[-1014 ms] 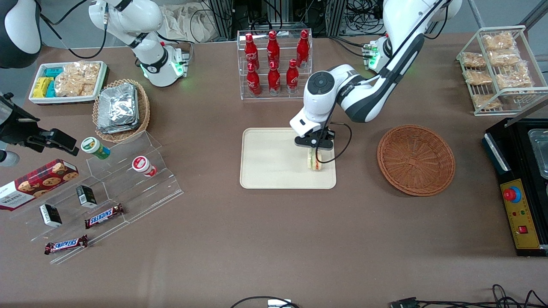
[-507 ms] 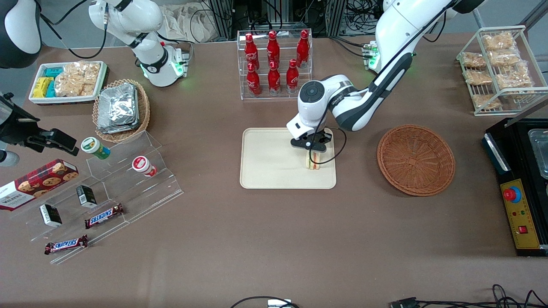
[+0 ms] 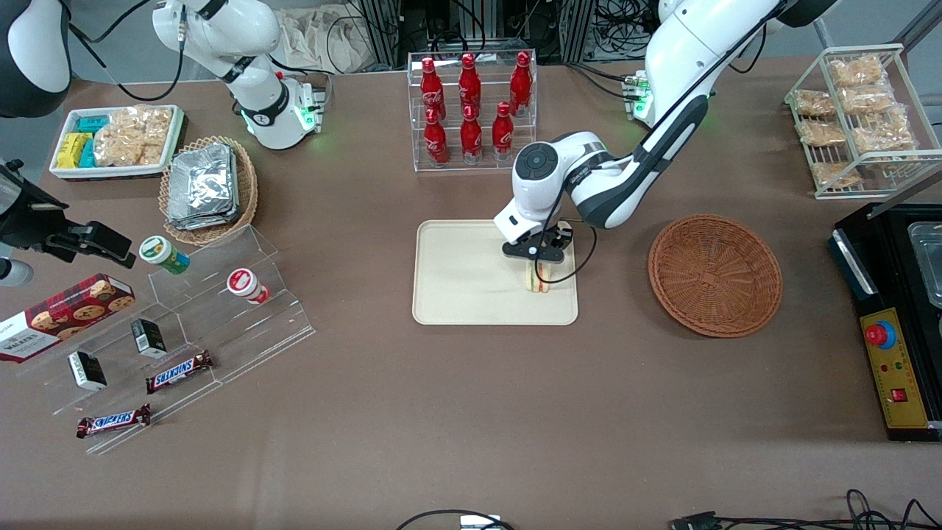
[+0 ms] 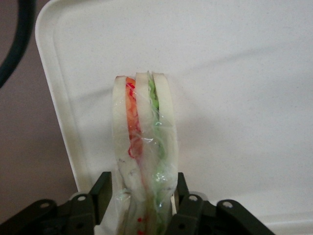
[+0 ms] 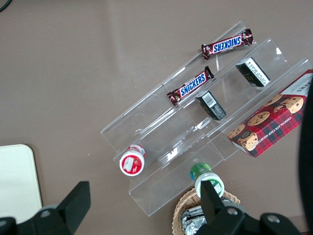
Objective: Place sandwich from basket to tray
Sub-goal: 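Lower the sandwich onto the tray and open the left gripper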
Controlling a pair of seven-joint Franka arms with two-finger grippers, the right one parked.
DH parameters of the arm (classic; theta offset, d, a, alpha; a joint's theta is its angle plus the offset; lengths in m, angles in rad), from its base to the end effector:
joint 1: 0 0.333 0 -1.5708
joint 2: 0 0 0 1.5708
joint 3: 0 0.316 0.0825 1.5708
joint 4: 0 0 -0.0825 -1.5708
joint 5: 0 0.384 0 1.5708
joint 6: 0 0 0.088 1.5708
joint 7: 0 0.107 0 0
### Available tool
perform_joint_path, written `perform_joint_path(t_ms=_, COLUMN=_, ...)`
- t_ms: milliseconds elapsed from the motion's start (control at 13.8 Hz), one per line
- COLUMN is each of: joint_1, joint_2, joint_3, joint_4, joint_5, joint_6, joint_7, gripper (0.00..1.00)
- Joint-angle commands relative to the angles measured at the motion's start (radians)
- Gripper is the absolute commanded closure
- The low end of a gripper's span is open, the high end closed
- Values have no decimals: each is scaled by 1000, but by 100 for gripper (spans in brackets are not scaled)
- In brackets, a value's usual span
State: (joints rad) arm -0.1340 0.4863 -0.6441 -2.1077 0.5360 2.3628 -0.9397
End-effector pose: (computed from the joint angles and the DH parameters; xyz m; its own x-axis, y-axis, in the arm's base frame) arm 0.4075 -0.3938 0.2169 0.9796 -0.2005 -0.0154 -0.2010 -0.9740 -0.1043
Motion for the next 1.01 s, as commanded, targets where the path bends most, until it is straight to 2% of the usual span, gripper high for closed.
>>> perform_joint_path(t_ms=0, joint_1=-1, joint_2=11, joint_3=4, joint_4=35, joint_5=27, joint_6=-10, joint_7=-31, gripper=0)
perform_joint_path(t_ms=217, joint_1=43, joint_2=-34, joint_3=1, joint_4=75, joint_5=12, joint_6=-40, joint_7=-33, gripper=0)
perform_joint_path(t_ms=507, joint_1=88, joint_2=-100, joint_3=1, joint_4=224, joint_5=-51, joint_6=-241, joint_7=-24, gripper=0)
perform_joint_path(t_ms=652, joint_1=111, joint_2=-94, joint_3=1, joint_4=323, joint_5=-53, joint_6=-350, joint_7=-14, gripper=0)
perform_joint_path(t_ms=942, joint_1=204, joint_2=-120, joint_3=-6, joint_4=386, joint_5=-68, joint_6=-401, joint_7=5, gripper=0)
